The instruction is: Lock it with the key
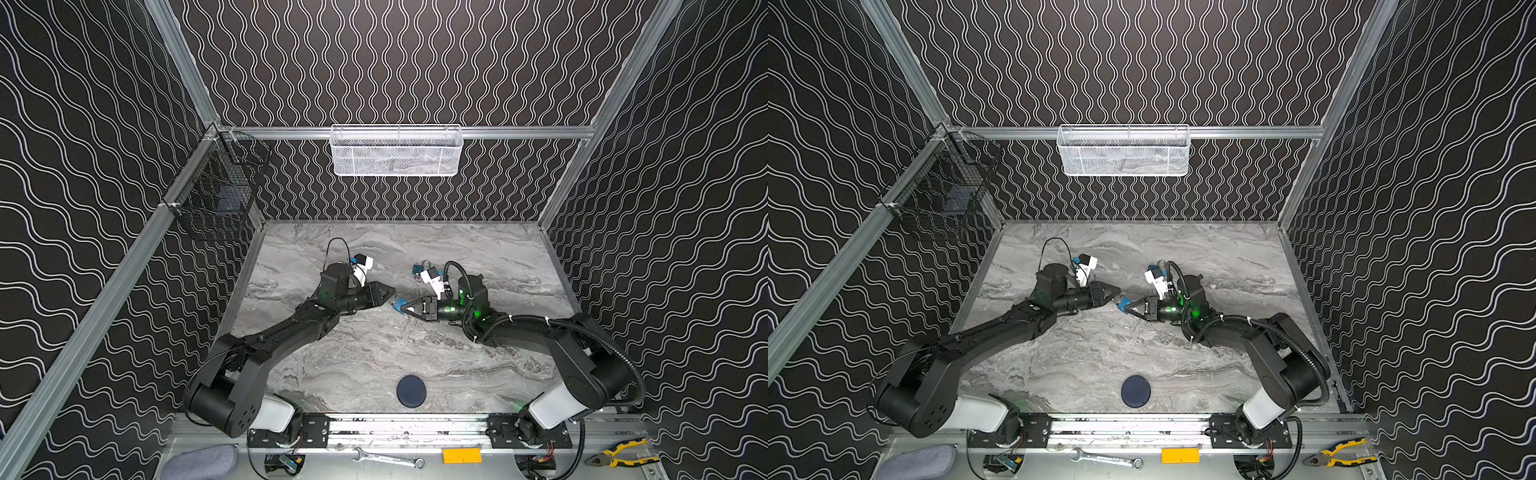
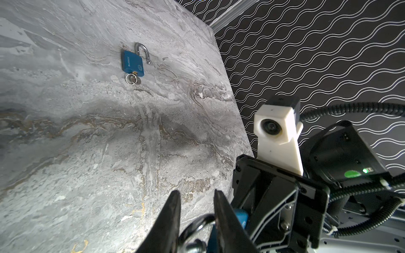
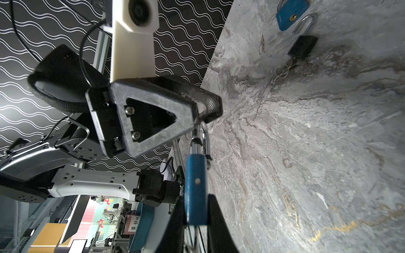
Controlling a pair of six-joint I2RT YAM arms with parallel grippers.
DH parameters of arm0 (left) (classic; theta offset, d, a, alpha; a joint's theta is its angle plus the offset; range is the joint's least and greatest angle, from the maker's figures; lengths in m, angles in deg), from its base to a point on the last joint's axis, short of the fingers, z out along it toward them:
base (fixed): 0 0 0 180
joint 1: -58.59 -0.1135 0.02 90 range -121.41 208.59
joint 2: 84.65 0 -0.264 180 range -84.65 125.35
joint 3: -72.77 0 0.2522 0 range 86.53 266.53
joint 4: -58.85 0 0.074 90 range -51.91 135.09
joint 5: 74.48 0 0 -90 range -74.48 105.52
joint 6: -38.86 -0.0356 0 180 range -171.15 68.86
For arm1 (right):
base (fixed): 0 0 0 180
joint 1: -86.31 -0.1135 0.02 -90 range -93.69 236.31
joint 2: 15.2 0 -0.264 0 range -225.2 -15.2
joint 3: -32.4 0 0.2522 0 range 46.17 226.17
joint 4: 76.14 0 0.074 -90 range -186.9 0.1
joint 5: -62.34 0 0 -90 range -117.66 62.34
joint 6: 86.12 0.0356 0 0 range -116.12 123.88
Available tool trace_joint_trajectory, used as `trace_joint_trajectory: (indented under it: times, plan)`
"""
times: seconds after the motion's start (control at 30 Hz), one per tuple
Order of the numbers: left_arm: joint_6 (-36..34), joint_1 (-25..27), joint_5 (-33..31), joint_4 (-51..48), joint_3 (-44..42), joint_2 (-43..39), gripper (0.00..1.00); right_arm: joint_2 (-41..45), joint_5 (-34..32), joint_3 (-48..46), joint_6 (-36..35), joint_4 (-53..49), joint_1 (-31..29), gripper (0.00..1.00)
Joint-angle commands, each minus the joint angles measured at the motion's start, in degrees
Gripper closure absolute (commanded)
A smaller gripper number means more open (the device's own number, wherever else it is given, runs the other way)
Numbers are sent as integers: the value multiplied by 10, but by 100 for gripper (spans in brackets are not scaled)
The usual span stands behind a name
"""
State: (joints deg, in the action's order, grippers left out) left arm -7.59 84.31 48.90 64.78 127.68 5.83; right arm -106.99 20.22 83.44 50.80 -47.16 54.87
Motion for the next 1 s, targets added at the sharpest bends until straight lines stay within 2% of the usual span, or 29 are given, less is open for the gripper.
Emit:
trace_joint_trajectory:
  times: [0.0, 0.27, 0.47, 0.77, 0.97]
  plan:
    - [-1, -4, 33, 15, -5, 0, 70, -3, -20, 10, -1, 13, 1, 100]
    - [24, -24, 53, 68, -29, -2, 63, -6, -11, 8, 11, 30, 1, 100]
    - [16, -24, 52, 63, -27, -3, 63, -10, -7, 7, 16, 39, 1, 100]
    - [3, -27, 32, 60, -26, 5, 50, -1, 1, 3, 24, 43, 1, 100]
    - [7, -27, 48, 97, -23, 13, 48, -4, 14, -6, 57, 90, 1, 100]
